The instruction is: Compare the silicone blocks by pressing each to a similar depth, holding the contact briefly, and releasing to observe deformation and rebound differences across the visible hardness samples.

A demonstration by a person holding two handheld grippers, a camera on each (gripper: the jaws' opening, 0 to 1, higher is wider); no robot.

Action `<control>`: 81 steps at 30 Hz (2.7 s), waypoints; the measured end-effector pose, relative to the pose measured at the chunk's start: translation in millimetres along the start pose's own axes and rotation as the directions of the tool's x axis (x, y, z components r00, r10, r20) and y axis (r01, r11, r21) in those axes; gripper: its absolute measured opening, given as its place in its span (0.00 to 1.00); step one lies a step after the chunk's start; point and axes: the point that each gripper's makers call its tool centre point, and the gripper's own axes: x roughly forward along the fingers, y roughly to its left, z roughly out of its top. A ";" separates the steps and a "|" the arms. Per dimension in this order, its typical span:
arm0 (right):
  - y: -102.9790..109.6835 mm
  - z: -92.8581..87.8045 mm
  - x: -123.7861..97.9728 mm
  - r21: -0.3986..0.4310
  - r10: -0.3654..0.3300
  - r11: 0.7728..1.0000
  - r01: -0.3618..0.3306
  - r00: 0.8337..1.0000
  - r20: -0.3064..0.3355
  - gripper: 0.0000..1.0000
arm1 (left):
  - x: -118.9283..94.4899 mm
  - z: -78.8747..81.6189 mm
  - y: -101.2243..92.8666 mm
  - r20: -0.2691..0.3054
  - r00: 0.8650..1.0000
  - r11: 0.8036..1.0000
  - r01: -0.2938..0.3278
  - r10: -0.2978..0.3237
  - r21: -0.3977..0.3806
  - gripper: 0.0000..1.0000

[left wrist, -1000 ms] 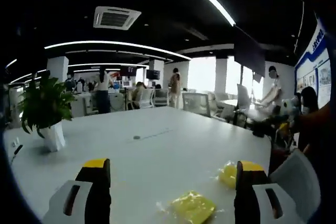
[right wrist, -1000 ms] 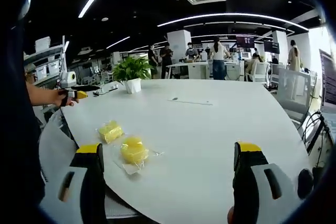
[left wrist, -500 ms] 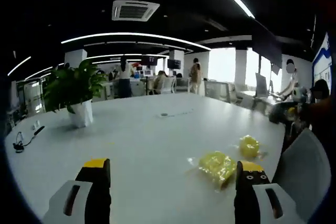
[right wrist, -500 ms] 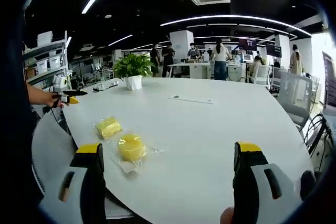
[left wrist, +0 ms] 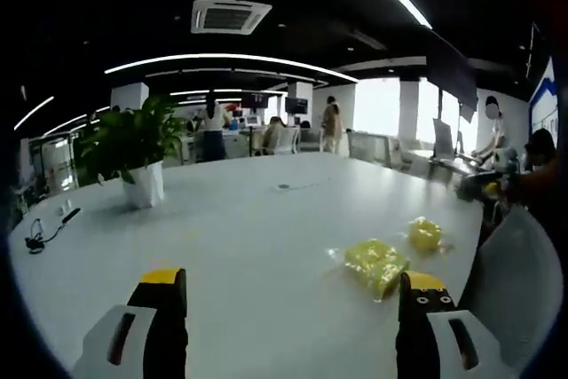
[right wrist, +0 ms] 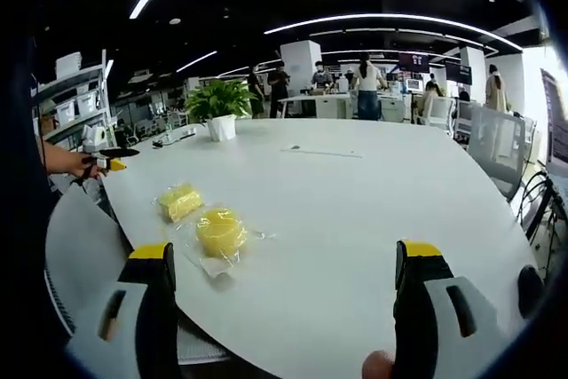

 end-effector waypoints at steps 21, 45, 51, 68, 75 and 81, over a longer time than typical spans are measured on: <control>2.2 -6.5 -1.5 0.007 -0.011 1.000 0.011 1.000 -0.008 0.97 | 9.9 4.1 -11.1 0.007 0.999 0.999 0.032 -0.032 -0.001 1.00; 2.5 -6.7 -4.5 0.013 -0.018 1.000 0.018 1.000 0.002 0.97 | 9.4 1.4 -5.2 0.004 1.000 1.000 0.023 -0.023 -0.001 1.00; 7.9 -5.5 -3.4 0.011 -0.011 1.000 0.010 1.000 0.007 0.97 | 8.3 2.4 -1.8 0.012 1.000 1.000 0.015 -0.015 -0.009 1.00; 9.4 -4.4 -1.8 0.008 -0.009 1.000 0.009 1.000 0.013 0.97 | 4.9 1.3 -10.8 0.009 1.000 1.000 0.017 -0.017 -0.016 1.00; 10.0 -4.4 -2.0 0.010 -0.009 1.000 0.009 1.000 0.014 0.97 | 5.7 3.5 -14.3 0.010 1.000 1.000 0.017 -0.017 -0.016 1.00; 12.0 -5.2 -2.2 0.013 -0.007 1.000 0.007 1.000 0.016 0.97 | 4.8 6.8 -15.7 0.009 1.000 1.000 0.017 -0.017 -0.012 1.00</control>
